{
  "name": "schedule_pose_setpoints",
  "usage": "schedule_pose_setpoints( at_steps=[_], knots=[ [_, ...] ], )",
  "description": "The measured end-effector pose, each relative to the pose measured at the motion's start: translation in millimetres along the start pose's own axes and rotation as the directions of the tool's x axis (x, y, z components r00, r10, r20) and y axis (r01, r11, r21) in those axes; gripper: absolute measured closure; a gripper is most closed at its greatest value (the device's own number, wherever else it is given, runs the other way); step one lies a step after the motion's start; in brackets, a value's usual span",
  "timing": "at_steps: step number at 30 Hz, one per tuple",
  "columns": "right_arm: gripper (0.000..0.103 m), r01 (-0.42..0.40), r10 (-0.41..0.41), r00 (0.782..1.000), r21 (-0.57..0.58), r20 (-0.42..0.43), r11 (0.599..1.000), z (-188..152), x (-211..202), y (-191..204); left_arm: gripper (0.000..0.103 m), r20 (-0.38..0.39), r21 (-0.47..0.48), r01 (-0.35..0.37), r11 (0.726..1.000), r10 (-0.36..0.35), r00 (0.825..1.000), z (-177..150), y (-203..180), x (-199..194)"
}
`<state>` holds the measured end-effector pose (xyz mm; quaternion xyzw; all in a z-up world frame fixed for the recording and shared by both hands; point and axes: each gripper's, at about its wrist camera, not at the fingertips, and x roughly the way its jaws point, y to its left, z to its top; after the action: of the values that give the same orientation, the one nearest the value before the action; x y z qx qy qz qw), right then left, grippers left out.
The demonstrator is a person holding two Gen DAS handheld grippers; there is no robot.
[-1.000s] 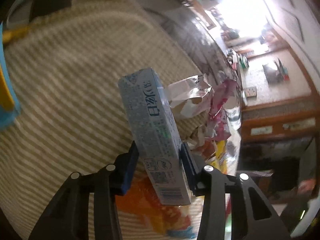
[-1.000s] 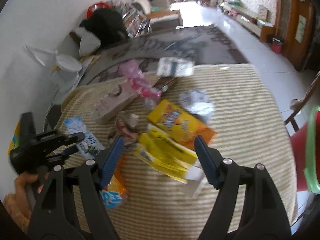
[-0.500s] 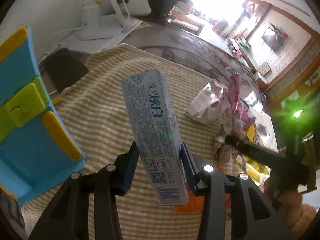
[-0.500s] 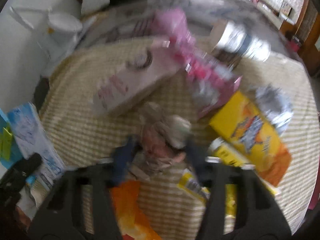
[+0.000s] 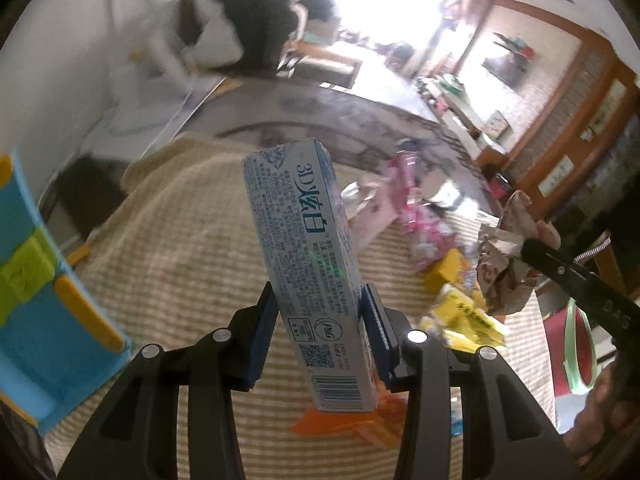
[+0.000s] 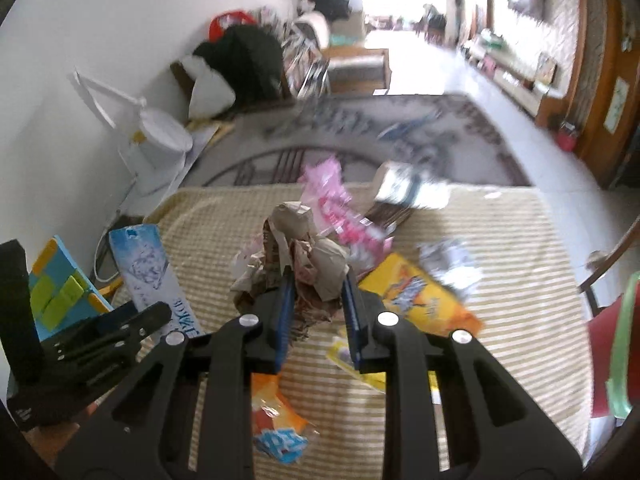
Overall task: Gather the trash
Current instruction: 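Lift the crumpled paper with the right gripper while the left gripper holds the toothpaste box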
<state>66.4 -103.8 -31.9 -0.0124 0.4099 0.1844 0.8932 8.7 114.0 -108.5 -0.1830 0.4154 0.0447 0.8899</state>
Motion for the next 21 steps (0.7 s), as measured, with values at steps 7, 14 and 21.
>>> schedule_pose_setpoints(
  at_steps=[7, 14, 21],
  knots=[
    [0.080, 0.037, -0.038, 0.998, 0.032, 0.048, 0.999, -8, -41, -27, 0.063, 0.063, 0.098, 0.028, 0.995, -0.034, 0.997, 1, -48, -17],
    [0.080, 0.058, -0.061, 0.994, 0.046, 0.087, 0.997, -14, -66, -56, 0.063, 0.106, 0.122, 0.015, 0.992, -0.028, 0.994, -7, -84, -26],
    [0.080, 0.041, -0.048, 0.994, 0.068, 0.096, 0.997, -21, -81, -97, 0.063, 0.109, 0.130, -0.001, 0.992, -0.013, 0.994, -16, -125, -25]
  ],
)
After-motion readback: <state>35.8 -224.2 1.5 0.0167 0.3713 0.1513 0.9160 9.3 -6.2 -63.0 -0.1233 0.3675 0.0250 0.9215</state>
